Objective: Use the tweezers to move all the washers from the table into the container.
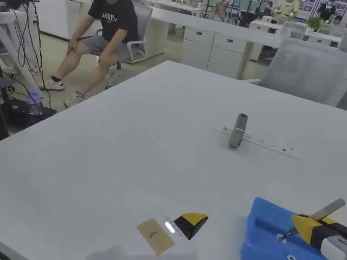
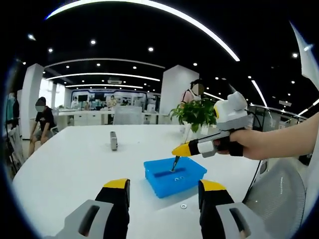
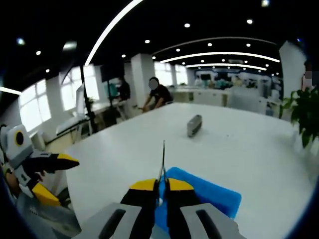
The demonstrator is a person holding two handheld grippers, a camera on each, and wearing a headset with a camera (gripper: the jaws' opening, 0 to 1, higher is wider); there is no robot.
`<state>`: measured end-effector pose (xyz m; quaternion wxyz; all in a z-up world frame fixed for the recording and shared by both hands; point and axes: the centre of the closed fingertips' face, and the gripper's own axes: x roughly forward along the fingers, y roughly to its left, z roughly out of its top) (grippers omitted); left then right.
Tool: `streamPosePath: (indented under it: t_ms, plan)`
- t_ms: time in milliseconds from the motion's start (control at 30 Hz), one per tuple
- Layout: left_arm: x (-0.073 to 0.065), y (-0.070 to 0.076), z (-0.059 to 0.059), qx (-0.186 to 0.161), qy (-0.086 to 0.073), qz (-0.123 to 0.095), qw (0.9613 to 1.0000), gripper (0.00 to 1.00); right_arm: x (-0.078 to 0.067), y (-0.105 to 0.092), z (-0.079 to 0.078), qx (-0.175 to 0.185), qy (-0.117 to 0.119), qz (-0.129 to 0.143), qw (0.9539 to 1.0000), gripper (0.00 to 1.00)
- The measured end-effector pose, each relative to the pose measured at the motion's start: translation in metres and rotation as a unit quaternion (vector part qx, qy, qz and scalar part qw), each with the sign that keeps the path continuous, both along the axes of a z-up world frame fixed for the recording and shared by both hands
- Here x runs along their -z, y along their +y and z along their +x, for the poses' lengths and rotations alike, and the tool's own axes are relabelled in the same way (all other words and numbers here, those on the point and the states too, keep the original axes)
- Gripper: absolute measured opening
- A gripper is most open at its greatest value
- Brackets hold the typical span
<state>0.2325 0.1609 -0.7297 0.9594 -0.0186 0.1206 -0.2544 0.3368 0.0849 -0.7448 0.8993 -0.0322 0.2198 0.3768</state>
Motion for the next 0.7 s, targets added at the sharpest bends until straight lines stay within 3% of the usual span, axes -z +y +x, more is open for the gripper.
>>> streamPosePath:
  t_ms: [333, 533, 700]
  plan:
    - [-0.002, -0.006, -0.002, 0.018, -0.014, 0.014, 0.9996, 0.53, 0.016, -0.01, 0.021, 0.019, 0.013, -0.016, 0.9996, 0.03]
    - [0.001, -0.01, -0.003, 0.028, -0.012, 0.033, 0.999, 0.52, 0.029, -0.008, 0.029, 0.015, 0.019, -0.027, 0.9993, 0.03]
    - [0.001, -0.007, -0.002, 0.019, -0.008, 0.024, 0.9995, 0.51, 0.047, -0.018, 0.037, 0.016, 0.031, -0.044, 0.9984, 0.03]
